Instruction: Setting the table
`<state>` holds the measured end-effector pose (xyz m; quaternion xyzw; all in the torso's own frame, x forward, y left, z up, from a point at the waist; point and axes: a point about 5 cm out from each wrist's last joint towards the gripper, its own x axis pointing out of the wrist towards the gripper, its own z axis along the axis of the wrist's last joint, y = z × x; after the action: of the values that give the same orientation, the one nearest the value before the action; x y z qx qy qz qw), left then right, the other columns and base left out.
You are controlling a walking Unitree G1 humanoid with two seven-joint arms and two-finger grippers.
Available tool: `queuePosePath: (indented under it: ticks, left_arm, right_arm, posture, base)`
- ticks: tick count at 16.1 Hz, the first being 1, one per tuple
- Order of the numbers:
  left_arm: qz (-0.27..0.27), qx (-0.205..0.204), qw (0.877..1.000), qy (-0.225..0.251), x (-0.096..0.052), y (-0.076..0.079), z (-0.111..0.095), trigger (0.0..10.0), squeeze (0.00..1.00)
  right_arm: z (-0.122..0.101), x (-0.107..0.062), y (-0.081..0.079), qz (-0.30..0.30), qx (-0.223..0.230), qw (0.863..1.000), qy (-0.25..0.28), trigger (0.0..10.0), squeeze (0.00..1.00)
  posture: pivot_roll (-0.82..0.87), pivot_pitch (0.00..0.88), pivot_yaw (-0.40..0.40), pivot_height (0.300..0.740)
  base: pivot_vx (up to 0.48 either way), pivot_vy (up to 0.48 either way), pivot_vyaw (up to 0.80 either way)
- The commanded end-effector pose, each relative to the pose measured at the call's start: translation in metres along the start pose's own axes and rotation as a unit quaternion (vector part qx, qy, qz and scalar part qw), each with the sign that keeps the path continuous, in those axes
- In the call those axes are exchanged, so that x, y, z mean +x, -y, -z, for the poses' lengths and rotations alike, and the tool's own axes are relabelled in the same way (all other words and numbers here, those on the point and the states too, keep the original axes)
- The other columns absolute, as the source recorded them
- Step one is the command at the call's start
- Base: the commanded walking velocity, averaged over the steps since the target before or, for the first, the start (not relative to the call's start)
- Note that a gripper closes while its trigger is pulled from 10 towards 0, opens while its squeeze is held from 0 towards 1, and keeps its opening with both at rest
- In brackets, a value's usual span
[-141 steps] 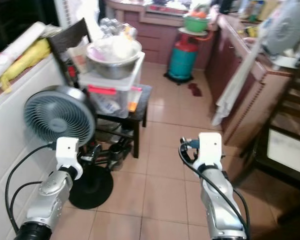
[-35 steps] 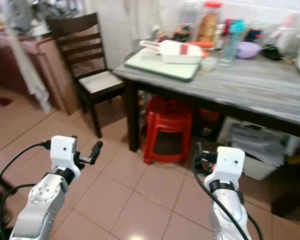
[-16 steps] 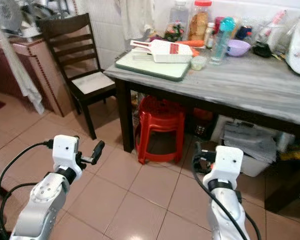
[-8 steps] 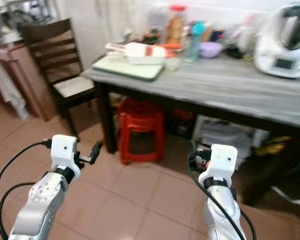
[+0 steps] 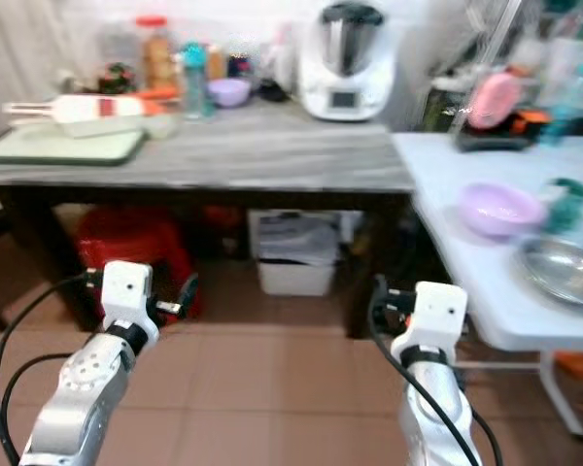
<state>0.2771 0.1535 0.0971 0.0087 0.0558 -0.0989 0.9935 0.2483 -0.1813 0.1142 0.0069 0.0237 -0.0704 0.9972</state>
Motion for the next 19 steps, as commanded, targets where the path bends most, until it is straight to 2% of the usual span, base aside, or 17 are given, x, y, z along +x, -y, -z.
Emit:
queuePosePath:
  ticks: [1, 3, 6, 11, 19]
  left_arm:
    - [0.004, 0.001, 1.000, 0.005, 0.0011, 0.0026, -0.0024, 10.0, 0.00]
    - [0.004, 0.001, 1.000, 0.007, 0.0018, 0.0035, -0.0030, 10.0, 0.00]
    - [-0.003, -0.018, 1.000, 0.015, 0.0035, 0.0018, -0.0058, 10.0, 0.00]
    - [0.004, 0.002, 1.000, 0.015, 0.0046, 0.0032, -0.0066, 10.0, 0.00]
    - [0.008, -0.003, 1.000, 0.010, 0.0056, 0.0037, -0.0036, 10.0, 0.00]
  right_arm:
    - [-0.0021, 0.0013, 0.0026, 0.001, -0.004, 1.000, 0.003, 10.0, 0.00]
    - [-0.0024, 0.0013, 0.0030, 0.000, -0.005, 1.000, 0.004, 10.0, 0.00]
    - [-0.0027, 0.0020, 0.0027, -0.003, -0.005, 1.000, 0.006, 10.0, 0.00]
    - [-0.0034, 0.0047, 0.0011, -0.009, -0.010, 1.000, 0.008, 10.0, 0.00]
    - [-0.0038, 0.0057, 0.0011, -0.007, -0.010, 1.000, 0.011, 10.0, 0.00]
  posture:
    - [-0.05, 0.000, -0.002, 0.740]
    - [-0.05, 0.000, -0.002, 0.740]
    - [-0.05, 0.000, -0.005, 0.740]
    - [-0.04, 0.000, -0.007, 0.740]
    - [-0.04, 0.000, -0.005, 0.740]
  base:
    - [0.000, -0.322, 0.00]
    - [0.000, -0.326, 0.00]
    - [0.000, 0.000, 0.00]
    - [0.000, 0.000, 0.00]
    - [0.000, -0.425, 0.00]
